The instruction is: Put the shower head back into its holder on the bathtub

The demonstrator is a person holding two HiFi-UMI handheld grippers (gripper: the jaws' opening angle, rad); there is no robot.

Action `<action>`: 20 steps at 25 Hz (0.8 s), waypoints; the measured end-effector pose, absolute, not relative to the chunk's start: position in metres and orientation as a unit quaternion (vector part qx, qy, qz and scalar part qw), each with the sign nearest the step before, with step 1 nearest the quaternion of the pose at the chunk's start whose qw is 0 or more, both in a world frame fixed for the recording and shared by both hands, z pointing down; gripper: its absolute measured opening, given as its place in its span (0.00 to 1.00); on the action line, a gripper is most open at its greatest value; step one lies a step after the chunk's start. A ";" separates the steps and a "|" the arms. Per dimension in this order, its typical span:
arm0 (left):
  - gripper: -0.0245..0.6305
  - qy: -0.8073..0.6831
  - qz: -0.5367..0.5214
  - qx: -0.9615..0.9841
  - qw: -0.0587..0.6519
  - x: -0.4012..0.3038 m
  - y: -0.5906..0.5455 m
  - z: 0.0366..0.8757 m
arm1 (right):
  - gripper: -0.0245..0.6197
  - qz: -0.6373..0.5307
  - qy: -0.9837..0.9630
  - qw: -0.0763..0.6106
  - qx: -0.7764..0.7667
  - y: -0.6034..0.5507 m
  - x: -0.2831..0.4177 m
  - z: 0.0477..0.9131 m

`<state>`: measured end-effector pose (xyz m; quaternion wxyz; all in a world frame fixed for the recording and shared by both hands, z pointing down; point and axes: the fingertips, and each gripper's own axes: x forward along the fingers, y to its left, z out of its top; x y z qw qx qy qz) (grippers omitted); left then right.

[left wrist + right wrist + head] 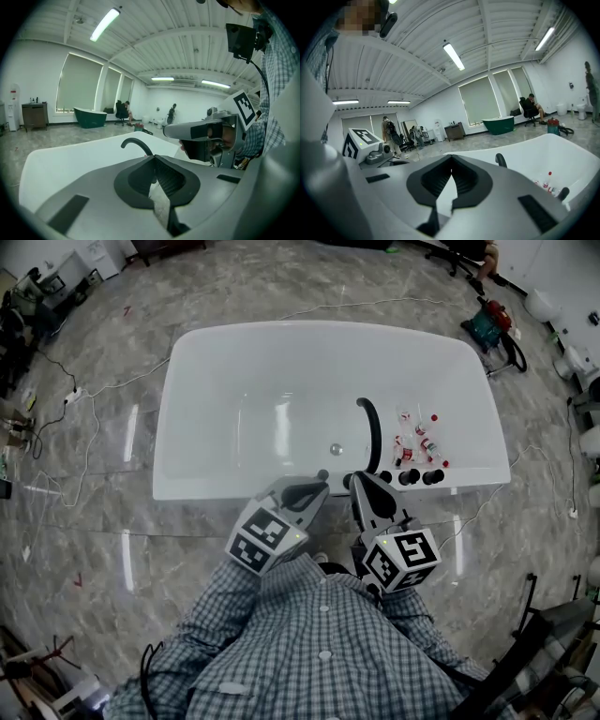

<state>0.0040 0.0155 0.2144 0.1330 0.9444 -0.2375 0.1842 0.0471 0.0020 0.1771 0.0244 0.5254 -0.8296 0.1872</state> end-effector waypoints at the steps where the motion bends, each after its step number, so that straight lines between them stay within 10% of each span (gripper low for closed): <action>1: 0.05 -0.237 0.185 0.944 0.133 0.004 0.016 0.215 | 0.06 0.188 -0.829 0.024 0.525 0.002 0.047 0.178; 20: 0.05 -0.240 0.183 0.944 0.135 -0.001 0.020 0.214 | 0.06 0.187 -0.830 0.031 0.525 0.007 0.044 0.178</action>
